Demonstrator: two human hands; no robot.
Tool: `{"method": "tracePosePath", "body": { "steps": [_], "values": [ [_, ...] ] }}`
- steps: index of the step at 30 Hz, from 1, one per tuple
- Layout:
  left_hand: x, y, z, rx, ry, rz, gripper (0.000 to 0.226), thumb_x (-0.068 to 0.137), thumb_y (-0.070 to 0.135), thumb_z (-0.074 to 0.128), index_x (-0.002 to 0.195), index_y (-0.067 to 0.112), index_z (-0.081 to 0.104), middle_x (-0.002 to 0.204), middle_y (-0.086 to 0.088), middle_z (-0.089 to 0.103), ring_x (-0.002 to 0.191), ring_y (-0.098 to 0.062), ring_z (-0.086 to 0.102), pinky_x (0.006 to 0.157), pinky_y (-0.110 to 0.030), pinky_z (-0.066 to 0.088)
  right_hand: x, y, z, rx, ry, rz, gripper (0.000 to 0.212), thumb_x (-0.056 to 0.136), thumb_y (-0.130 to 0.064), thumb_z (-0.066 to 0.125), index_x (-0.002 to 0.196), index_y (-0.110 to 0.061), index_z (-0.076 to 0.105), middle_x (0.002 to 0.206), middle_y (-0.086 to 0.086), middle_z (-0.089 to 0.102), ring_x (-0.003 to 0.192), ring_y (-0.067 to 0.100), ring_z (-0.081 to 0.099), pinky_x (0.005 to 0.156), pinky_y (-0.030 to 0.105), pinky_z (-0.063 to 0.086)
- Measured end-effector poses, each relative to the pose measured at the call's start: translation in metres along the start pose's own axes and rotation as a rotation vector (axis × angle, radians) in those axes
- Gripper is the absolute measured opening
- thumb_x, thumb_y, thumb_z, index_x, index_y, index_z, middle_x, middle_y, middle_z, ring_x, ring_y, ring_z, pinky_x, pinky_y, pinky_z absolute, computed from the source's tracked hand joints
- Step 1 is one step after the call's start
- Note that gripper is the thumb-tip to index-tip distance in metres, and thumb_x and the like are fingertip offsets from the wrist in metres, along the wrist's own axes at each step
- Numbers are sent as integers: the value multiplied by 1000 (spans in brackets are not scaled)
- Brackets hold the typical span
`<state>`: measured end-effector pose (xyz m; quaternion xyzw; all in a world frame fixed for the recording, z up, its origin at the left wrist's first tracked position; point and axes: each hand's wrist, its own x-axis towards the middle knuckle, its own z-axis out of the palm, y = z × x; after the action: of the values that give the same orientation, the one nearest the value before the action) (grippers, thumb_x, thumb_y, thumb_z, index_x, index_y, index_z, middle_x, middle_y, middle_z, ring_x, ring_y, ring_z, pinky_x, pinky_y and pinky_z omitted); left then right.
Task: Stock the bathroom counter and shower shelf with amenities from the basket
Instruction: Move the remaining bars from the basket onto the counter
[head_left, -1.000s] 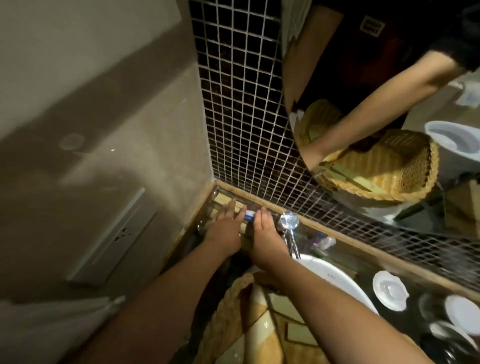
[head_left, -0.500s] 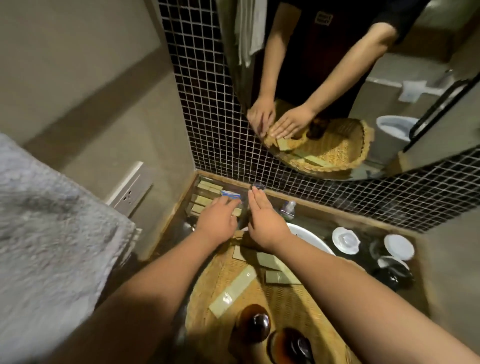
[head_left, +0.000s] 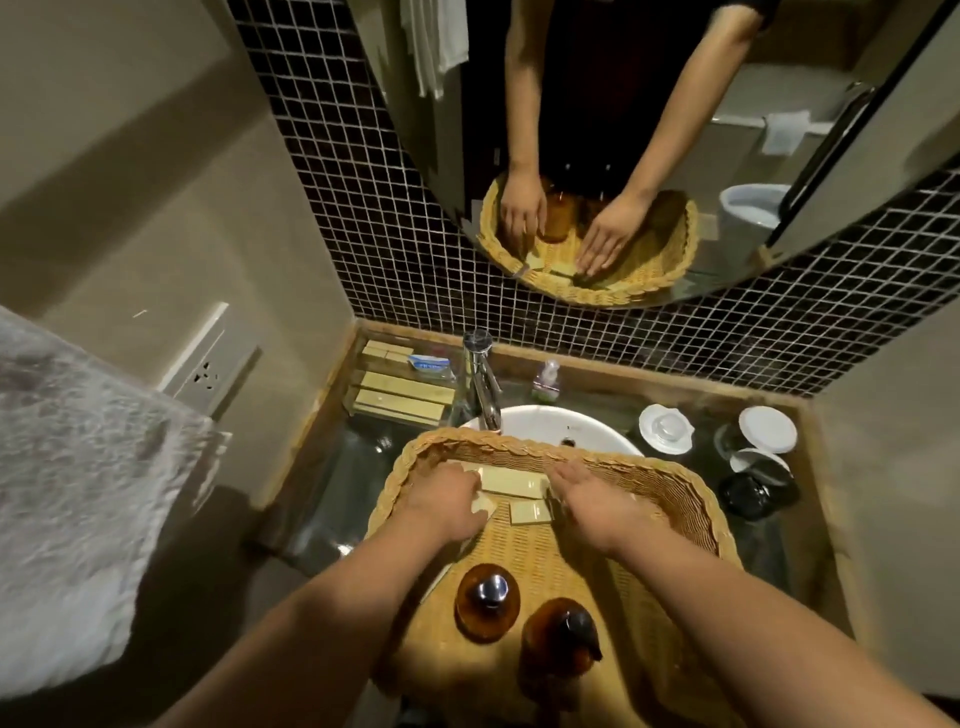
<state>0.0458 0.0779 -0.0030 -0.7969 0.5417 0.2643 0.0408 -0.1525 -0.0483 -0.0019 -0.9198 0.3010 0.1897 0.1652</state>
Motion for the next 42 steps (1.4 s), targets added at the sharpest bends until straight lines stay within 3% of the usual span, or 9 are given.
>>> {"method": "tracePosePath", "body": {
  "steps": [6, 13, 22, 25, 27, 30, 34, 39, 42],
  "values": [
    [-2, -14, 32, -62, -119, -71, 72, 76, 54, 72, 140, 33, 45, 136, 1, 54, 121, -26, 53, 101, -44, 48, 18, 3, 36, 47, -76, -39, 66, 100, -17, 42, 160, -23, 16, 168, 2, 13, 152, 23, 16, 121, 39, 23],
    [-1, -18, 50, 17, -115, 91, 70, 84, 41, 68, 146, 33, 36, 131, 0, 51, 115, -22, 52, 88, -41, 50, 50, -11, 53, 58, 66, -124, 59, 105, -34, 40, 159, -17, 20, 167, 7, 16, 152, 25, 15, 116, 40, 30],
    [-9, -23, 60, 106, -102, 260, 63, 94, 39, 59, 152, 35, 34, 138, 0, 45, 120, -19, 43, 84, -33, 48, 42, 0, 68, -80, 21, -158, 51, 108, -37, 28, 154, -17, 31, 163, 5, 27, 149, 23, 22, 115, 38, 27],
    [-9, -27, 69, 125, -90, 286, 59, 96, 45, 56, 150, 37, 34, 141, 1, 44, 121, -19, 42, 83, -32, 44, 21, 20, 73, -68, 57, -67, 47, 106, -43, 31, 141, -18, 48, 150, 3, 45, 136, 22, 40, 105, 37, 39],
    [-6, -27, 69, 148, -83, 298, 58, 97, 46, 53, 151, 39, 32, 141, 0, 44, 122, -20, 42, 83, -32, 44, 13, 32, 72, -93, 77, -12, 45, 104, -48, 32, 122, -20, 63, 131, -2, 57, 122, 19, 51, 88, 35, 46],
    [-4, -26, 68, 159, -102, 306, 55, 99, 45, 49, 151, 41, 31, 144, -2, 42, 125, -22, 40, 85, -35, 47, 14, 38, 66, -30, 112, 41, 45, 98, -55, 42, 101, -21, 72, 106, -7, 61, 101, 17, 60, 71, 30, 47],
    [-4, -27, 65, 152, -135, 328, 54, 101, 41, 49, 152, 41, 30, 148, -4, 38, 128, -24, 37, 93, -41, 47, 27, 32, 60, 153, 138, 26, 27, 95, -46, 57, 119, -36, 62, 114, -12, 61, 103, 14, 57, 73, 29, 48],
    [-3, -20, 62, 181, -111, 386, 60, 97, 42, 56, 151, 41, 29, 149, -5, 40, 126, -26, 40, 88, -37, 42, 46, 20, 54, -136, -47, -36, 74, 85, -43, 72, 149, -41, 34, 133, -4, 56, 120, 23, 51, 79, 35, 51],
    [-4, -19, 60, 142, -58, 390, 63, 93, 39, 62, 149, 42, 34, 148, -3, 42, 124, -25, 41, 86, -36, 35, 42, 21, 57, -181, -57, -32, 85, 86, -33, 73, 153, -41, 22, 138, 0, 54, 125, 26, 47, 82, 36, 51]
  ]
}}
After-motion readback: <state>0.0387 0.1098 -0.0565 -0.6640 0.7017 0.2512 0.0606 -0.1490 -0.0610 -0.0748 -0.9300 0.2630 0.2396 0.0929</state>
